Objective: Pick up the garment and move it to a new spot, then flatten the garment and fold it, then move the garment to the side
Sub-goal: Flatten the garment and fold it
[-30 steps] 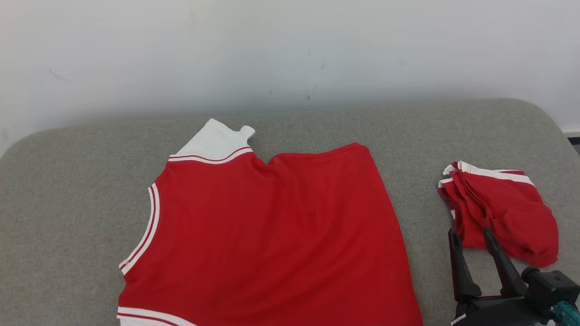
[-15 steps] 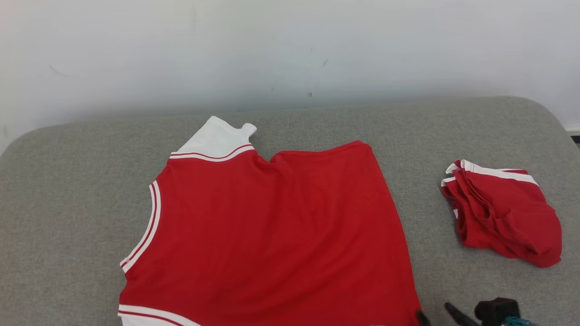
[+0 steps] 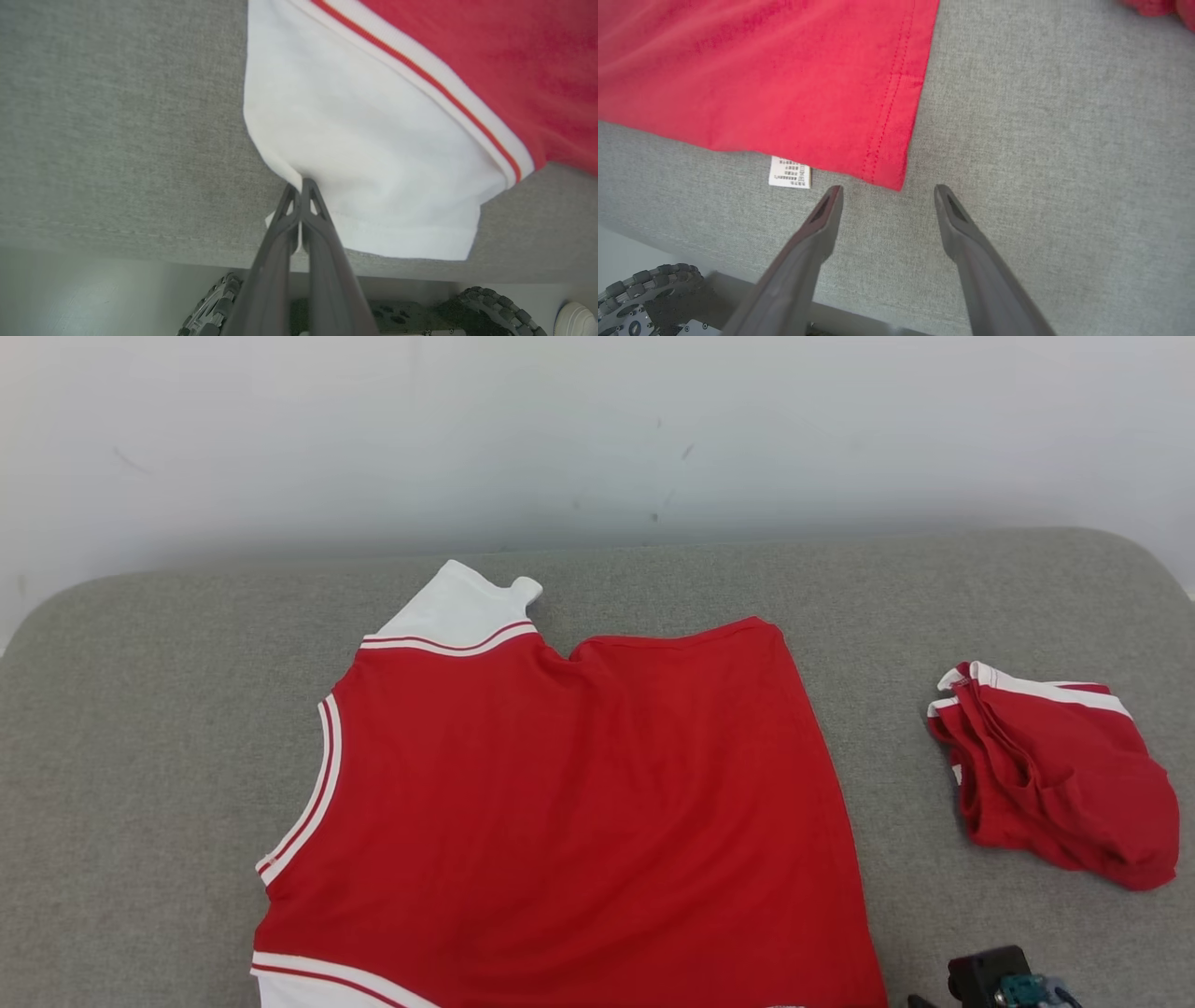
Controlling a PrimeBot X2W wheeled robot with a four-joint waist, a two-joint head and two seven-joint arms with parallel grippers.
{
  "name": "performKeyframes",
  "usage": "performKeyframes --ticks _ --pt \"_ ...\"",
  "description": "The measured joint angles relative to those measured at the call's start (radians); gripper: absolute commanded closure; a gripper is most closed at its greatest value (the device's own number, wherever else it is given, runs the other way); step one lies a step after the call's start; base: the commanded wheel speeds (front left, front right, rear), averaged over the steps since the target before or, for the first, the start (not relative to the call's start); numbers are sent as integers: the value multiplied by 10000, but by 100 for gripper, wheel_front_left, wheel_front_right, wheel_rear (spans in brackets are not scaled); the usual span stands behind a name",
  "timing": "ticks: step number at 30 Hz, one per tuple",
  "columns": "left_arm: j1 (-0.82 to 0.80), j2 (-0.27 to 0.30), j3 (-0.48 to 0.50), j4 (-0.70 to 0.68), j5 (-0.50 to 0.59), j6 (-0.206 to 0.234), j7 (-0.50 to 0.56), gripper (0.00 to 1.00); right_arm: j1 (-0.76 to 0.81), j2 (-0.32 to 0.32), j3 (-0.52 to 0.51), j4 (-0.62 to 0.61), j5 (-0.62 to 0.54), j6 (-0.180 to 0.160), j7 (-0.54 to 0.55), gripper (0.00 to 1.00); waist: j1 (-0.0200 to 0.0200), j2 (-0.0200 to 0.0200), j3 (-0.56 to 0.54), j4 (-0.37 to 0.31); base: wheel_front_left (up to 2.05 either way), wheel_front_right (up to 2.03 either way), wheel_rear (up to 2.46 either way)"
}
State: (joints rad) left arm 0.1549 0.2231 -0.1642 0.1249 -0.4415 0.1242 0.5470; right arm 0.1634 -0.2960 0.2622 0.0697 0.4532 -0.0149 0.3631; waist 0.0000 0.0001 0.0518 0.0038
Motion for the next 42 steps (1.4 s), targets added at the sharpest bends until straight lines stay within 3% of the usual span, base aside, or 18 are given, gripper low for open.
performKeyframes --ticks 13,15,17,22,25,26,27,42 --pt "-5 -113 125 -144 52 0 207 100 -553 -79 265 25 -242 -12 688 0 0 -1 116 82 0 0 0" --pt "-5 -132 148 -148 92 0 217 100 -553 -65 282 56 -242 -10 708 31 0 0 109 97 0 0 0" --pt "-4 -155 167 -157 98 0 217 100 -554 -59 293 75 -242 -10 782 53 0 0 97 109 0 0 0" --pt "-1 -161 205 -188 98 0 247 100 -575 -54 309 117 -242 -10 867 62 0 0 58 113 0 0 0" --pt "4 -161 219 -203 98 0 255 100 -675 -52 318 157 -242 -10 871 80 0 0 29 105 0 0 0" --pt "5 -163 221 -209 100 0 259 100 -691 -50 318 157 -242 -10 871 93 0 0 19 102 0 0 0" --pt "6 -163 222 -221 100 0 259 100 -690 -48 318 157 -242 -10 871 100 0 0 8 99 0 0 0" --pt "729 -173 614 -631 71 0 568 100 -89 -176 132 -274 132 75 874 100 0 0 -107 102 0 0 0"
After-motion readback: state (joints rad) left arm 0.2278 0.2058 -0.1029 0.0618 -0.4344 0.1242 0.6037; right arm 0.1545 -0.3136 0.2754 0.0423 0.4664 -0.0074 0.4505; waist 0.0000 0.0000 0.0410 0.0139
